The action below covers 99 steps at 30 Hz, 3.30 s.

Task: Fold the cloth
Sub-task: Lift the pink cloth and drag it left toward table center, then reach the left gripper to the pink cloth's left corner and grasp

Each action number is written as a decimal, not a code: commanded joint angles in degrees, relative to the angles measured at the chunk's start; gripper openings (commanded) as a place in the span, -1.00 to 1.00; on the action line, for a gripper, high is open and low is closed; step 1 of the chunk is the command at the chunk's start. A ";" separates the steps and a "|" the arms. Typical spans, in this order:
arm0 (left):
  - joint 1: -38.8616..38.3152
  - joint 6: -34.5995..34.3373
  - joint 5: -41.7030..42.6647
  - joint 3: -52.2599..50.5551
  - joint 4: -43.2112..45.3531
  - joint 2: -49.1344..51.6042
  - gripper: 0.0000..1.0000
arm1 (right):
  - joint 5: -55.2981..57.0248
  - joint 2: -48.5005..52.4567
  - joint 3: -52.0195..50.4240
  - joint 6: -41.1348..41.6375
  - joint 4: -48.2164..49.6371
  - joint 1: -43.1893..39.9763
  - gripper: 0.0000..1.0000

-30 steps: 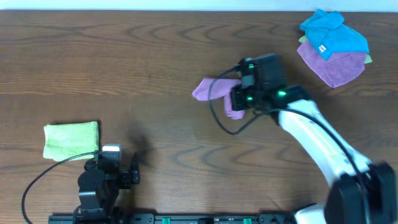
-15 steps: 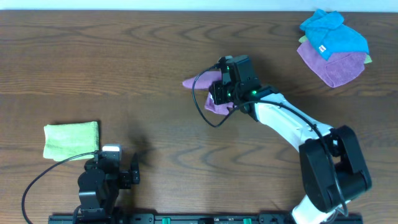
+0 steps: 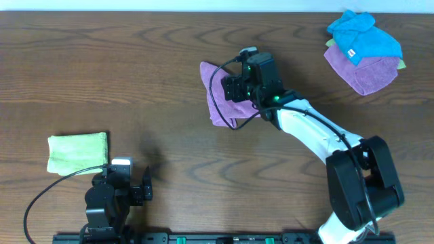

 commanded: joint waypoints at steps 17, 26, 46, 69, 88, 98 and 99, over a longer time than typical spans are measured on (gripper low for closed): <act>0.11 0.46 0.04 -0.35 -0.52 -0.39 0.90 | 6.21 -7.32 1.31 3.19 -21.33 -11.26 0.78; 0.11 -18.78 5.79 -0.31 1.92 -0.39 0.91 | 2.62 -2.75 1.31 1.66 -20.41 -16.09 0.75; -1.25 -30.08 22.95 33.16 2.93 53.13 0.91 | -0.39 3.45 1.31 1.73 -14.71 -16.85 0.63; -14.62 -57.90 35.87 43.82 27.56 90.44 0.91 | -0.35 8.81 1.31 2.58 -9.75 -16.92 0.18; -17.92 -58.16 31.26 43.76 25.18 100.10 0.91 | 0.90 10.91 1.31 3.04 -8.52 -16.98 -0.30; -17.92 -57.68 30.80 43.76 25.57 103.38 1.00 | -0.42 10.91 1.33 3.26 -8.46 -16.98 -0.98; -17.92 -57.68 30.82 43.76 25.83 103.67 0.86 | -0.94 10.49 1.33 3.30 -8.74 -17.00 -0.97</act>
